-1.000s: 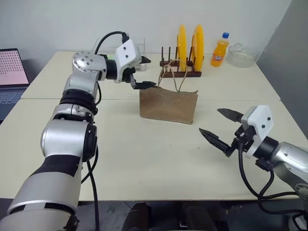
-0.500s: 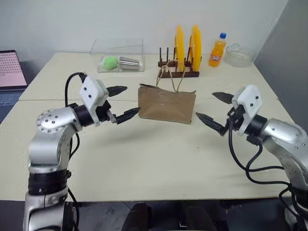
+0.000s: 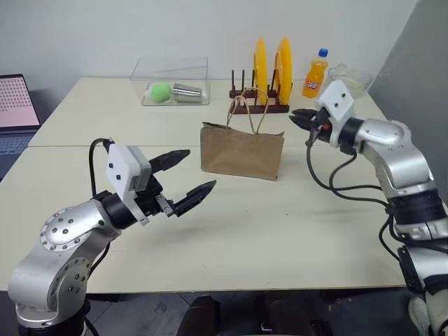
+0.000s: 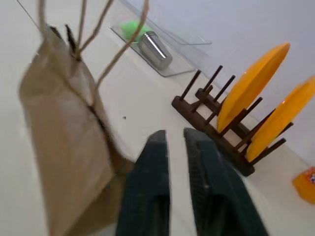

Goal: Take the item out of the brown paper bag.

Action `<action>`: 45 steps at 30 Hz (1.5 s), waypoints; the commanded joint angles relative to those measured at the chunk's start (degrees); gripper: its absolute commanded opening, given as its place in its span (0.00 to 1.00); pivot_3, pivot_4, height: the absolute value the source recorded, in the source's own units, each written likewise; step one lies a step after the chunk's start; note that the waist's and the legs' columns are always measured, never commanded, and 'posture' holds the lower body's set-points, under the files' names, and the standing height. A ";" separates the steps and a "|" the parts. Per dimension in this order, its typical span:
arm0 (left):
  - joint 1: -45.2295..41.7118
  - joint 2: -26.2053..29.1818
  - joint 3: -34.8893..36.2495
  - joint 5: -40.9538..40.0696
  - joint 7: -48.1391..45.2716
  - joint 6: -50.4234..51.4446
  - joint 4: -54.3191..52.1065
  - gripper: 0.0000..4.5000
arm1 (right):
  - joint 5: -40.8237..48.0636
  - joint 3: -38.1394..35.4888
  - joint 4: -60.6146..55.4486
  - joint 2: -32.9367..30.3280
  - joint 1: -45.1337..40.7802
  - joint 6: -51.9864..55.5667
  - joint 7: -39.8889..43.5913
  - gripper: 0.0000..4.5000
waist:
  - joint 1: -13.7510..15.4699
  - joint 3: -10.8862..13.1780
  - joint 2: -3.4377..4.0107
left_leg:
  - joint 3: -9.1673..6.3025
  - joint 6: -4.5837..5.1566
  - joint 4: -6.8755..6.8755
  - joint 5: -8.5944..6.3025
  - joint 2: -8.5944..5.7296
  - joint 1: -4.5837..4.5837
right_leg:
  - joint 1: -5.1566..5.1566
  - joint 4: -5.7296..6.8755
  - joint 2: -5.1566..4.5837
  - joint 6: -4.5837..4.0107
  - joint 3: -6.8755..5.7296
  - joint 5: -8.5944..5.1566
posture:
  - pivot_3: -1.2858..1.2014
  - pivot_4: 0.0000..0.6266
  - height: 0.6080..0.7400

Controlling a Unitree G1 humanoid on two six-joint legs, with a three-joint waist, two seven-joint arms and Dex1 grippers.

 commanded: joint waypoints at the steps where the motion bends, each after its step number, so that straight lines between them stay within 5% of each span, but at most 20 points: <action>1: -1.55 0.91 -0.42 -2.09 1.52 -1.05 -1.31 1.00 | -5.35 1.46 13.60 2.32 -8.24 -7.87 1.08 0.01 | 0.01 0.00 0.00 | 0.00 -0.01 -0.01 0.00 0.00 -0.04 | -0.03 0.00 -0.01 -0.01 0.00 0.00 | 0.52 0.24 1.00; 9: -2.60 2.00 -2.57 -3.21 2.90 -1.94 -0.57 1.00 | -14.62 6.32 38.27 7.72 -20.07 -19.18 7.00 0.01 | -0.14 0.00 0.00 | 0.08 -0.02 -0.07 0.01 -0.01 -0.08 | -0.06 -0.04 -0.05 -0.02 0.03 0.01 | 0.52 0.24 1.00; 18: -2.36 3.51 -3.01 -4.57 2.82 -2.65 -0.48 1.00 | -19.48 7.82 43.77 10.13 -21.62 -24.86 12.75 0.01 | -0.61 0.01 0.02 | 0.04 -0.03 -0.08 0.01 -0.01 -0.08 | -0.09 -0.02 -0.06 -0.03 0.02 0.02 | 0.52 0.24 1.00; 37: -1.55 6.18 -5.10 -4.71 0.06 -4.91 0.34 1.00 | -13.92 6.88 10.81 4.82 -6.84 -13.82 30.23 0.01 | -0.54 0.02 0.04 | -0.02 -0.02 -0.10 0.00 -0.01 -0.08 | -0.09 -0.03 -0.06 -0.02 -0.02 0.01 | 0.52 0.24 1.00; 45: 5.23 13.51 -4.31 -2.24 -9.47 -8.69 1.16 1.00 | -9.71 7.10 -11.23 1.53 4.90 -2.35 32.82 0.01 | -0.47 0.05 0.09 | -0.09 -0.01 -0.12 -0.01 -0.01 -0.08 | -0.08 -0.07 -0.06 -0.04 -0.07 -0.01 | 0.52 0.24 1.00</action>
